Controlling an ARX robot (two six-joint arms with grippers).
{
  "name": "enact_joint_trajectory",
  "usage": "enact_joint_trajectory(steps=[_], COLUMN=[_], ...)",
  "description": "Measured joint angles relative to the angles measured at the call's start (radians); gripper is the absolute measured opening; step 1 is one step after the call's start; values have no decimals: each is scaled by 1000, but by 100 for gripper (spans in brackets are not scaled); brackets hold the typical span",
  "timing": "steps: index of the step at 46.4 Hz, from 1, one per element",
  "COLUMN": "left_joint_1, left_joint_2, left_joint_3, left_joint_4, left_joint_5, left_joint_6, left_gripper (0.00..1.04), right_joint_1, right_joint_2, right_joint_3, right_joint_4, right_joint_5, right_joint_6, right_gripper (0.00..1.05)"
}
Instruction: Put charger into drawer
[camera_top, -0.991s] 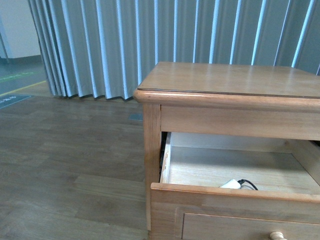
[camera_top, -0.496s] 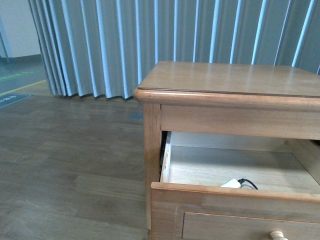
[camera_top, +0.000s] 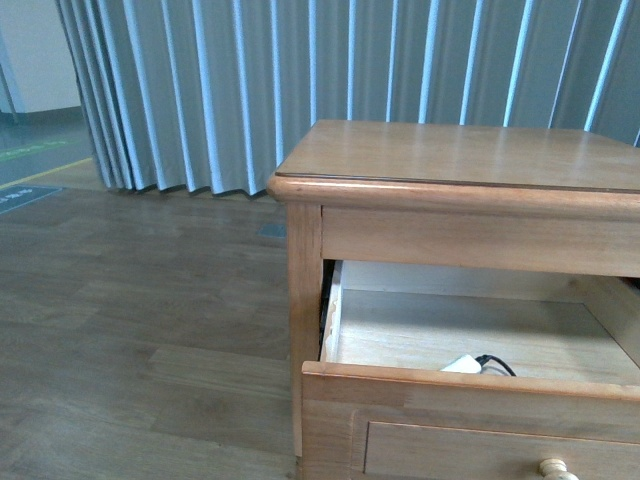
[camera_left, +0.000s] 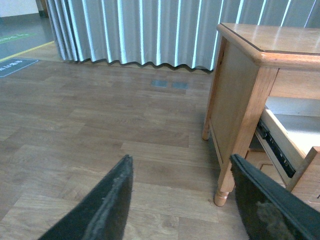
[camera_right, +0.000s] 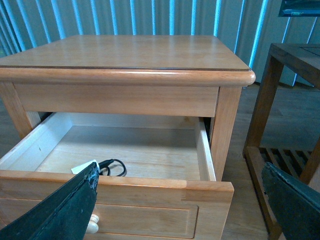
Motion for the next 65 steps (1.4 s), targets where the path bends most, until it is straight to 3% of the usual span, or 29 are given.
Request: enact_joint_trajectory(steps=[8, 10, 14, 19, 26, 44, 65], left_joint_1=[0, 0, 0, 0, 0, 0, 0], left_joint_2=[0, 0, 0, 0, 0, 0, 0], left_joint_3=[0, 0, 0, 0, 0, 0, 0], left_joint_4=[0, 0, 0, 0, 0, 0, 0], left_joint_5=[0, 0, 0, 0, 0, 0, 0], left_joint_6=[0, 1, 2, 2, 2, 3, 3], left_gripper=[94, 100, 98, 99, 99, 99, 99], right_joint_1=[0, -13, -11, 48, 127, 216, 288], right_joint_2=[0, 15, 66, 205, 505, 1061, 1356], right_joint_3=[0, -8, -12, -2, 37, 142, 270], right_joint_4=[0, 35, 82, 92, 218, 452, 561], right_joint_5=[0, -66, -169, -117, -39, 66, 138], right_joint_6=[0, -26, -131, -230, -291, -311, -266], right_gripper=[96, 96, 96, 96, 96, 96, 96])
